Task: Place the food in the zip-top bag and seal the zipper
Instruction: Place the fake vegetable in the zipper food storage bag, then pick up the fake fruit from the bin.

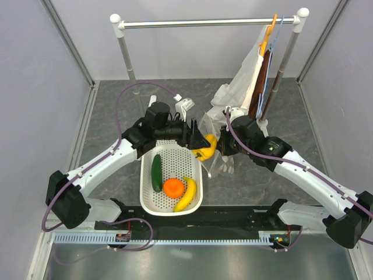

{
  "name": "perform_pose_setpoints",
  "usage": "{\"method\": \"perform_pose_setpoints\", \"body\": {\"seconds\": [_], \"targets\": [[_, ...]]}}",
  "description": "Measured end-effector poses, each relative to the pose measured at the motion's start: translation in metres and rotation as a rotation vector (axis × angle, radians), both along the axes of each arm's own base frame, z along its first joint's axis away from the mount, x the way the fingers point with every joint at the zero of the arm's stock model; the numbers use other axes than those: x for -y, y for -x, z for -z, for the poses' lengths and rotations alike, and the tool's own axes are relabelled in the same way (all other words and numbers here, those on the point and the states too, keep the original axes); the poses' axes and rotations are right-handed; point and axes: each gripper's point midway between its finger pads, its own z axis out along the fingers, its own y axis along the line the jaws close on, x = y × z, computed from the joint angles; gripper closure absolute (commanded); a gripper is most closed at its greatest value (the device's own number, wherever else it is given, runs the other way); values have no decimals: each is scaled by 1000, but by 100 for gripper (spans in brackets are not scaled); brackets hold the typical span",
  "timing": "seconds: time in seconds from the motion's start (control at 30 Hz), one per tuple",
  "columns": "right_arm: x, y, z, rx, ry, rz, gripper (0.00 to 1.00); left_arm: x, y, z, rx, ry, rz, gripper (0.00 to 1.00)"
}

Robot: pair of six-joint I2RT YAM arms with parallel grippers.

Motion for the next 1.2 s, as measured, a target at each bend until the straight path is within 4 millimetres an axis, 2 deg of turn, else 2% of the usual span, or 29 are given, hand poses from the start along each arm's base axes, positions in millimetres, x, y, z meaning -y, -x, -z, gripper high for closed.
{"method": "perform_pose_setpoints", "body": {"seconds": [0.07, 0.2, 0.3, 0.33, 0.37, 0.4, 0.5, 0.63, 0.7, 0.8, 0.9, 1.0, 1.03, 1.1, 1.2], "targets": [[1, -1, -1, -2, 1, 5, 100, -2, -5, 17, -60, -41, -55, 51], [0, -2, -5, 5, -9, 6, 100, -12, -18, 33, -85, -112, -164, 47], [-3, -1, -6, 0, -19, -6, 100, -22, -28, 44, -89, -171, -244, 37], [-3, 0, -6, 0, -21, -9, 100, -24, -31, 46, -87, -191, -268, 29], [-5, 0, -7, -2, -27, -17, 100, -24, -34, 46, -83, -205, -286, 25], [-7, 1, -8, -3, -36, -26, 100, -22, -36, 45, -79, -215, -296, 15], [-12, 3, -11, -4, -60, -47, 100, -15, -38, 39, -62, -222, -298, 3], [-15, 5, -13, -6, -76, -66, 100, -12, -31, 29, -30, -213, -245, 0], [-16, 7, -14, -10, -77, -73, 100, -16, -22, 25, -13, -213, -199, 0], [-16, 9, -17, -11, -83, -85, 100, -28, -7, 7, 38, -183, -123, 0], [-14, 13, -21, -8, -89, -93, 100, -56, 12, -22, 146, -120, -35, 0], [-10, 16, -24, -4, -90, -99, 100, -85, 35, -33, 296, -117, 70, 1], [-9, 17, -24, -3, -89, -98, 100, -91, 46, -29, 359, -130, 132, 0], [-8, 17, -25, -2, -89, -94, 100, -101, 71, -4, 437, -174, 265, 0], [-7, 16, -25, -2, -90, -90, 100, -117, 101, 57, 454, -273, 428, 0]]}}
